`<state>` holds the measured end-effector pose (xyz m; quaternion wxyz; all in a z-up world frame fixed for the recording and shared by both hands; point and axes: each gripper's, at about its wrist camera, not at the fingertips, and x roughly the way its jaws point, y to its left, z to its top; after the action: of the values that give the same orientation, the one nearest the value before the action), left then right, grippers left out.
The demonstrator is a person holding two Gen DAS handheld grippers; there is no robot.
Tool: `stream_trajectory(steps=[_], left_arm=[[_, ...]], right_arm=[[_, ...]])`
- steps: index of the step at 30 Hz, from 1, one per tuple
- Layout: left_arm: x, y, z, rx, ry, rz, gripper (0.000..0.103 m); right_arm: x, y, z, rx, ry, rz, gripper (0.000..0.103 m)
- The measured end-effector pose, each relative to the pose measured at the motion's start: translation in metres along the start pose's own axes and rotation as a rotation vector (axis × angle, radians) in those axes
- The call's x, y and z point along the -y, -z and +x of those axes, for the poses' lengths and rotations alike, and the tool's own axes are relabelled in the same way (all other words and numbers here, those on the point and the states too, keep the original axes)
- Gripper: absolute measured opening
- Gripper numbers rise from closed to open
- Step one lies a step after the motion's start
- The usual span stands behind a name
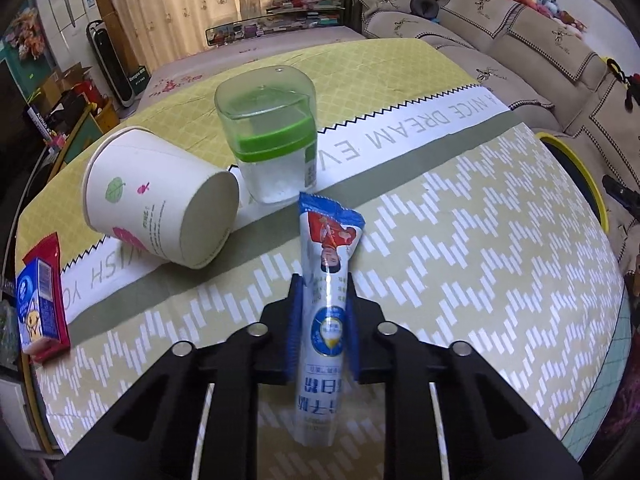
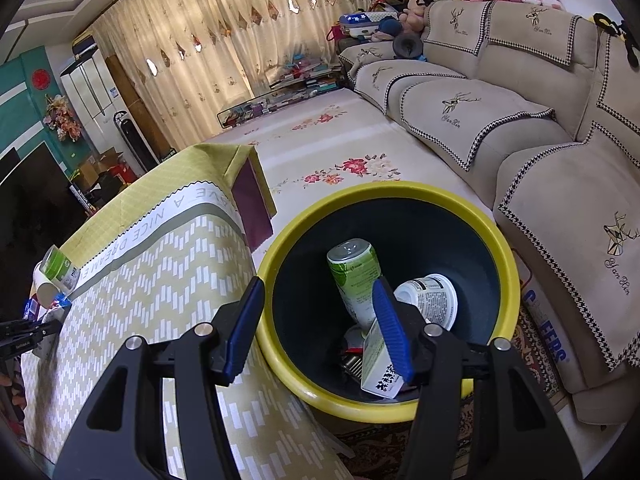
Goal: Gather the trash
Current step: 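Grasp the white squeeze tube with the left gripper, then carry the squeeze tube over the bin and open the left gripper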
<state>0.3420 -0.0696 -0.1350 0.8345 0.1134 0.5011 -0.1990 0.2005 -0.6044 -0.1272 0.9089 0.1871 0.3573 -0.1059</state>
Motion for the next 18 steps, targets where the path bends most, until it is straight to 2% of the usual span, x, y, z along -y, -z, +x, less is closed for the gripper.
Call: stream_trajectory(steps=[5, 10, 18], left_arm=[[0.024, 0.016, -0.011, 0.023, -0.007, 0.029, 0.017], [0.061, 0.025, -0.026, 0.038, 0.035, 0.076, 0.017], [0.137, 0.009, -0.049, 0.097, 0.128, 0.182, 0.017]], right_arm=[[0.001, 0.002, -0.003, 0.003, -0.007, 0.005, 0.054], [0.002, 0.005, -0.011, 0.016, -0.016, 0.001, 0.054], [0.022, 0.003, -0.038, 0.065, -0.021, 0.021, 0.058]])
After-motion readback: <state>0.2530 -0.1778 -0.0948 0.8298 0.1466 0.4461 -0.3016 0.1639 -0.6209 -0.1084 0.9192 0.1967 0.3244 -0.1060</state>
